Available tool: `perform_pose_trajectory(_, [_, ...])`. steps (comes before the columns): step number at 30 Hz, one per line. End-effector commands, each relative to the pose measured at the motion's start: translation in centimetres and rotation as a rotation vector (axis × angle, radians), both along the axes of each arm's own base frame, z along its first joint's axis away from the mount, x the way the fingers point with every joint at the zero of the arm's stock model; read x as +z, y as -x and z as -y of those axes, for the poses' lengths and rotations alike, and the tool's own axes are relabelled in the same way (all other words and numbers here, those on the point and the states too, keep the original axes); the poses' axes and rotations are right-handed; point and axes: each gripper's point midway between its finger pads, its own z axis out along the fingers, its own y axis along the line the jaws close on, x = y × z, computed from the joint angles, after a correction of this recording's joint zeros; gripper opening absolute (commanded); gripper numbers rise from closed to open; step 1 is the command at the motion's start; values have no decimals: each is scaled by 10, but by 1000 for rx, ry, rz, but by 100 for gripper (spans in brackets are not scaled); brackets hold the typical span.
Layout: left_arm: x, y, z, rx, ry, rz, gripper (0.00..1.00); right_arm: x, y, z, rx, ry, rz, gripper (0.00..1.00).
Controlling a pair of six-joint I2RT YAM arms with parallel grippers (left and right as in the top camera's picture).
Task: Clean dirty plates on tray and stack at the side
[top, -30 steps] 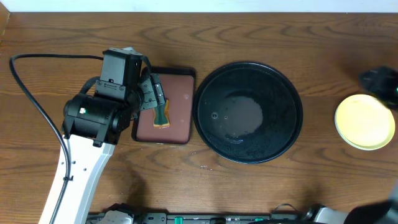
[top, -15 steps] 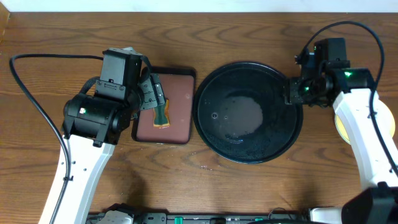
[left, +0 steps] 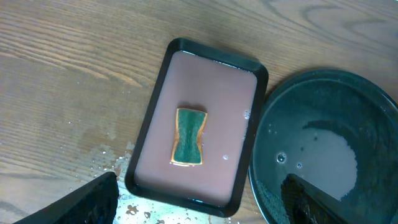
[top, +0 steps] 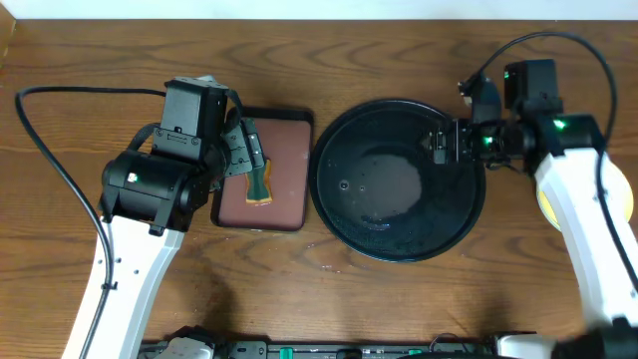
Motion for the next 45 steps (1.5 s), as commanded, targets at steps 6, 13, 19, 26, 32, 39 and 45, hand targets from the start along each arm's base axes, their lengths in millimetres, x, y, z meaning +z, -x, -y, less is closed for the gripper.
perform_pose_trajectory(6, [5,-1,0,3,8,12,85,91,41,-12,-45,-140,189,99])
perform_pose_trajectory(13, [5,-1,0,3,8,12,85,100,93,16,-65,-8,216,99])
perform_pose_trajectory(19, [5,-1,0,3,8,12,84,123,99,46,-141,166,502,99])
perform_pose_trajectory(26, [5,-1,0,3,8,12,85,61,124,53,-153,177,717,99])
perform_pose_trajectory(32, [5,-1,0,3,8,12,84,16,129,75,-273,232,853,99])
perform_pose_trajectory(39, [5,-1,0,3,8,12,85,-6,122,80,-326,220,982,99])
perform_pose_trajectory(45, [5,-1,0,3,8,12,85,-20,111,79,-341,202,1043,99])
